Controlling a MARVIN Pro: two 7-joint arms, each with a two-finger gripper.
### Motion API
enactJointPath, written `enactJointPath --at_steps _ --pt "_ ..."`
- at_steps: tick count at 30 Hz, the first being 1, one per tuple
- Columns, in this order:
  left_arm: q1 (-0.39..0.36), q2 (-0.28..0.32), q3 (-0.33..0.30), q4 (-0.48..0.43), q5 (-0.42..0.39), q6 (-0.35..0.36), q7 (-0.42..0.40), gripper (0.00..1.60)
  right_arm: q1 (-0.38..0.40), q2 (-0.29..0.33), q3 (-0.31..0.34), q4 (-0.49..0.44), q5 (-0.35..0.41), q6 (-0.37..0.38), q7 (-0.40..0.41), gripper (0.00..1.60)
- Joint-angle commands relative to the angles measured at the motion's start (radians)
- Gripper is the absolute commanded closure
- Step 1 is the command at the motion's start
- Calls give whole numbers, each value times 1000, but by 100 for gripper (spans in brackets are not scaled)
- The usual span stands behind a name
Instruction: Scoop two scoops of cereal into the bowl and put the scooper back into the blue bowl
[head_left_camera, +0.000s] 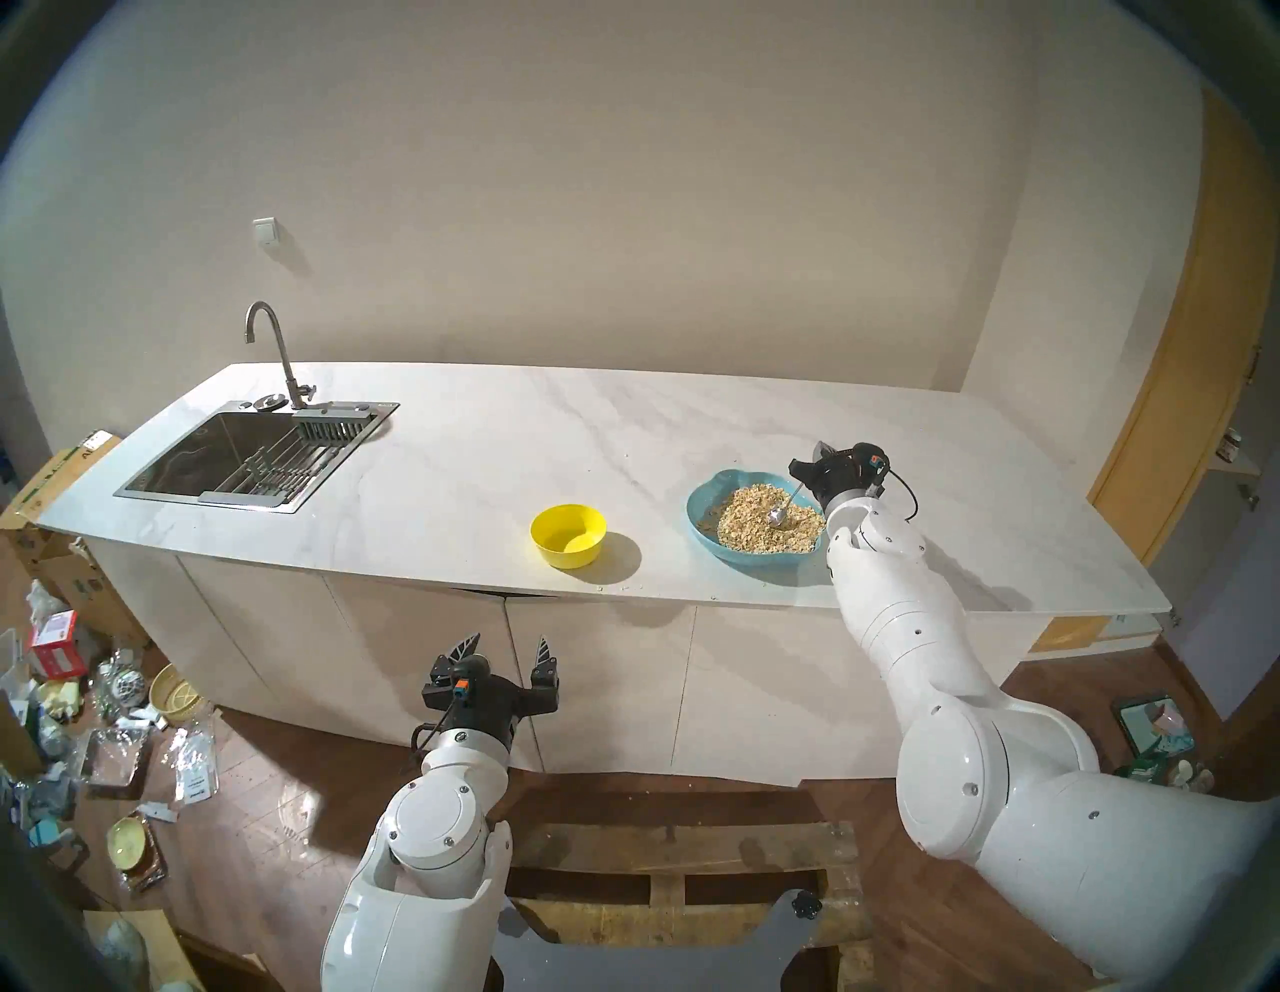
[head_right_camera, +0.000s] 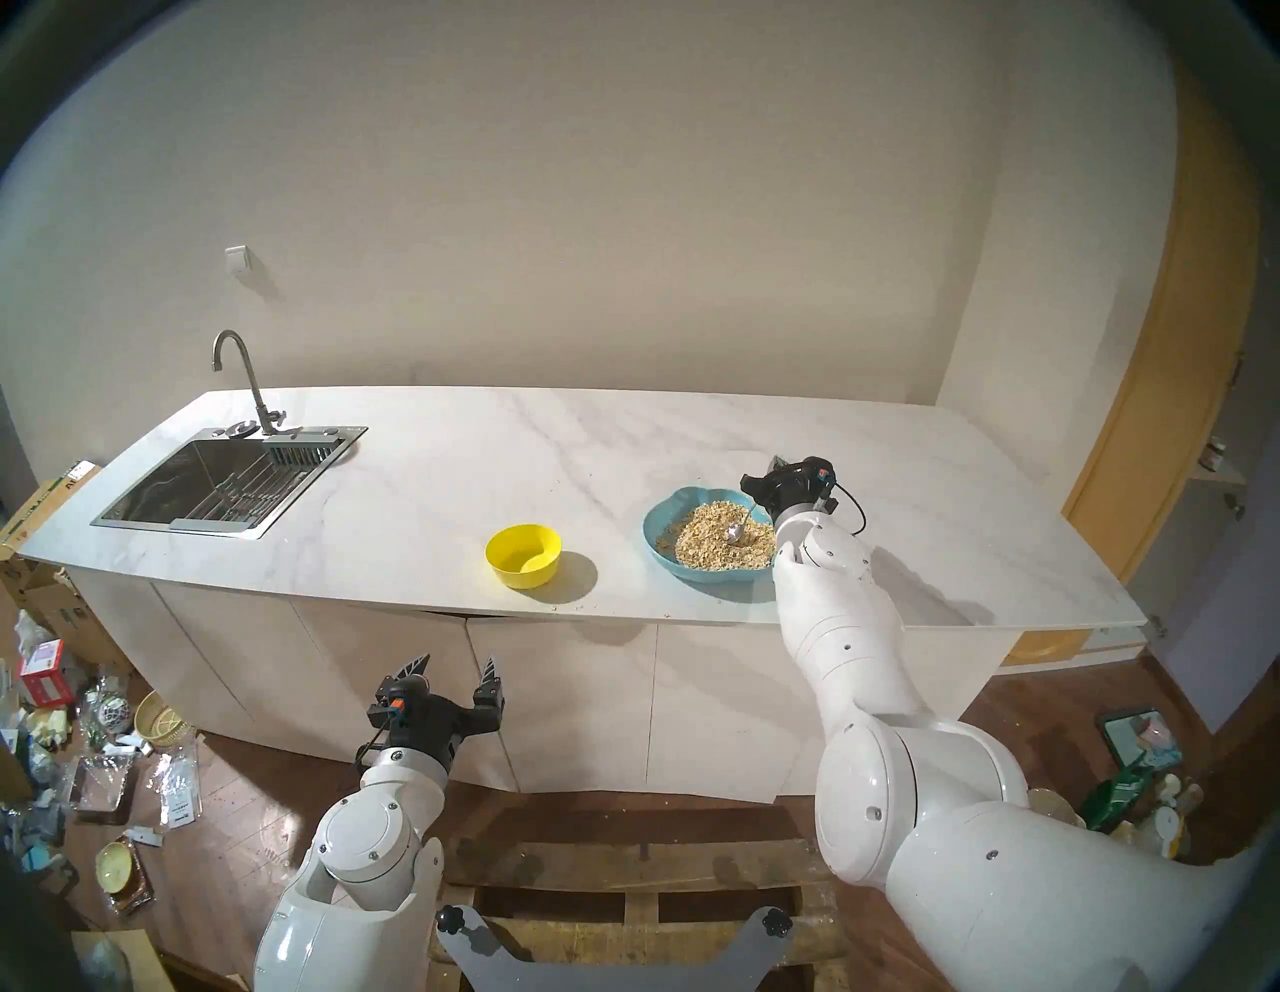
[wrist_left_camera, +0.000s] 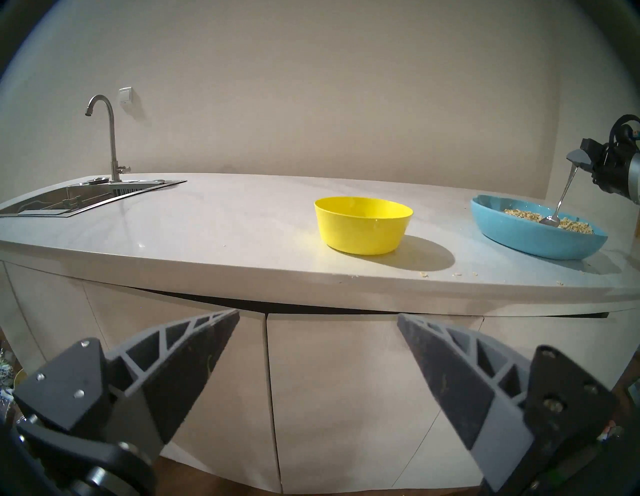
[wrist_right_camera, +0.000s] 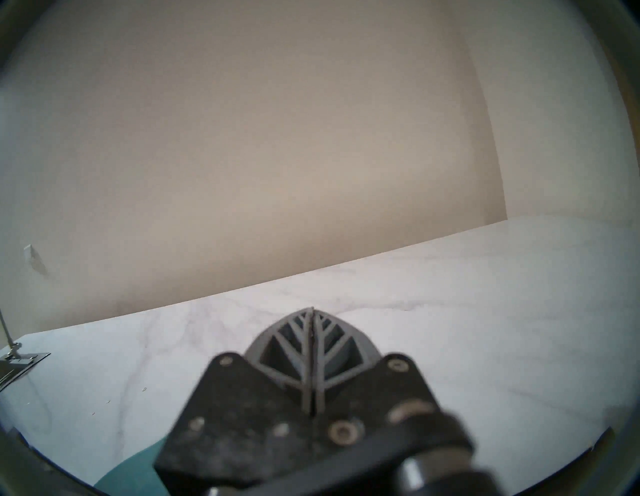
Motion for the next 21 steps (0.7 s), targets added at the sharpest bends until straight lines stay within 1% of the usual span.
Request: enactJointPath --at_steps 1,6,16,19,21 --pt "-5 0 2 -26 -2 -6 -4 0 0 -19 6 -50 11 2 -7 160" --pt "-5 0 2 -26 -2 -6 -4 0 -14 -41 22 -69 27 36 -29 160" --pt "-6 0 2 -26 -2 -6 -4 0 -13 -81 33 -66 45 74 -52 160" --pt "-6 0 2 -26 -2 -6 -4 0 -10 -92 40 -61 52 86 -64 160" --pt "-5 0 2 -26 -2 -6 -4 0 -7 -100 56 -55 70 96 -70 160"
